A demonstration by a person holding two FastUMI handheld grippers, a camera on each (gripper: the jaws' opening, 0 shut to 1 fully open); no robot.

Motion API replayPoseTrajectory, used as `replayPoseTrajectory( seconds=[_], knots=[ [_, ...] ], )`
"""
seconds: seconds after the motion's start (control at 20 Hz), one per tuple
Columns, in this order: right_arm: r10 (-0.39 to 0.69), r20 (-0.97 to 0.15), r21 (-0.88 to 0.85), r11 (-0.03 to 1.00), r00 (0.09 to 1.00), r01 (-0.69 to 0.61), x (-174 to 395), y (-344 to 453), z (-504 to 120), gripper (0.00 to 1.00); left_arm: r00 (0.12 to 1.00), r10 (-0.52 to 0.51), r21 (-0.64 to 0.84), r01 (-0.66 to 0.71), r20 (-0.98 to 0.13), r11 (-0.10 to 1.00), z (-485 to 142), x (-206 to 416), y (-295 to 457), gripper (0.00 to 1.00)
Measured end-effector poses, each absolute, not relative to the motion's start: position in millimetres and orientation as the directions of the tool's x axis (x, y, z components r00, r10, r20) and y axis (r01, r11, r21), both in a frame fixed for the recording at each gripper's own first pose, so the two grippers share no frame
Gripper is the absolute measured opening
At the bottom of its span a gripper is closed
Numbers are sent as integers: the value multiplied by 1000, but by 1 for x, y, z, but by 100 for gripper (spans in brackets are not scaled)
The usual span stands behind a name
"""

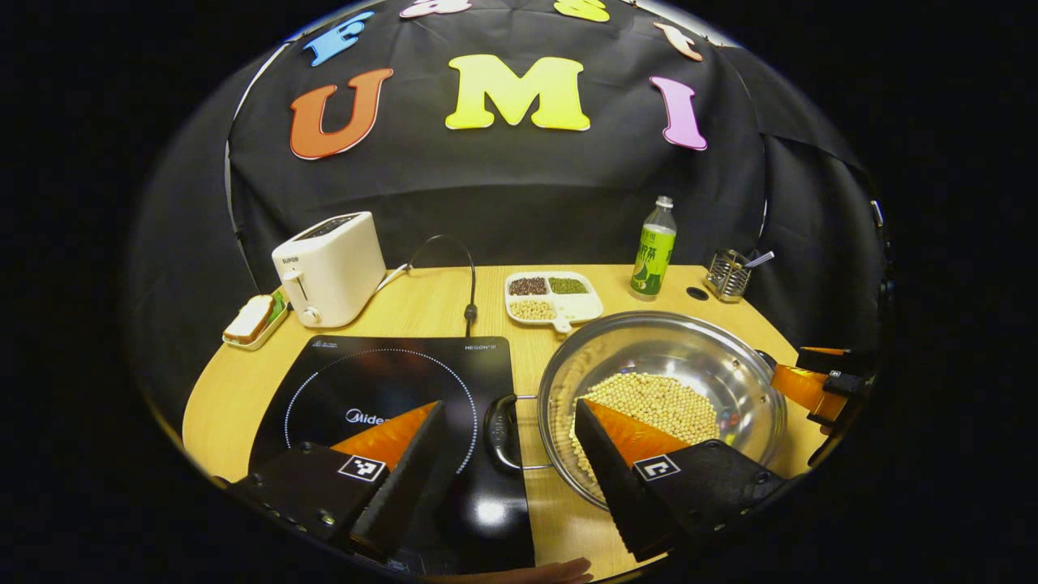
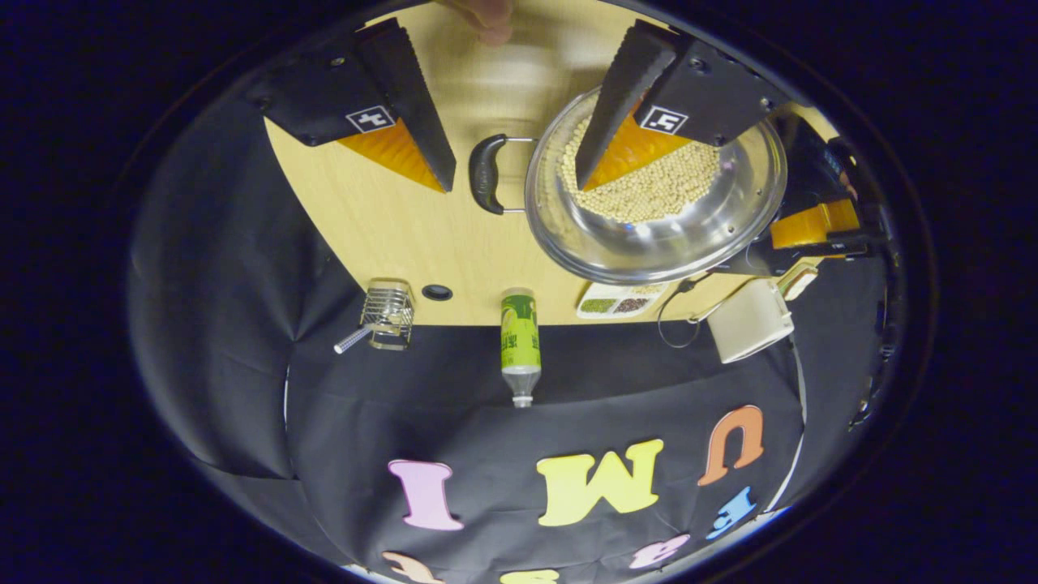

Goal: First push the handle of the pot to place it horizontally, then grasp the pot with both hands and set it on the induction cooktop.

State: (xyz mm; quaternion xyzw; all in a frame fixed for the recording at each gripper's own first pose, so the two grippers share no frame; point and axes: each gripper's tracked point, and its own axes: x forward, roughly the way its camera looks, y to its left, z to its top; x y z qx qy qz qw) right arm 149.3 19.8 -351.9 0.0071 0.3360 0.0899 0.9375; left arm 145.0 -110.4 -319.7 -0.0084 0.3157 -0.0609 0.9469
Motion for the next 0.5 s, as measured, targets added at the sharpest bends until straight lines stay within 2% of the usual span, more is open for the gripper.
replayPoseTrajectory(
  seconds=[0.25, 0.45, 0.5],
  knots=[
    [130, -655, 65, 991, 745, -116, 167, 20, -381, 94, 726, -155, -104, 115, -669, 988, -346, 148, -119, 95],
    [150, -672, 87, 989, 725, -124, 171, 27, -392, 94, 690, -161, -111, 116, -706, 987, -358, 150, -117, 95],
    [147, -674, 86, 989, 724, -120, 171, 26, -393, 94, 687, -167, -115, 122, -707, 986, -358, 148, -120, 91]
  ],
)
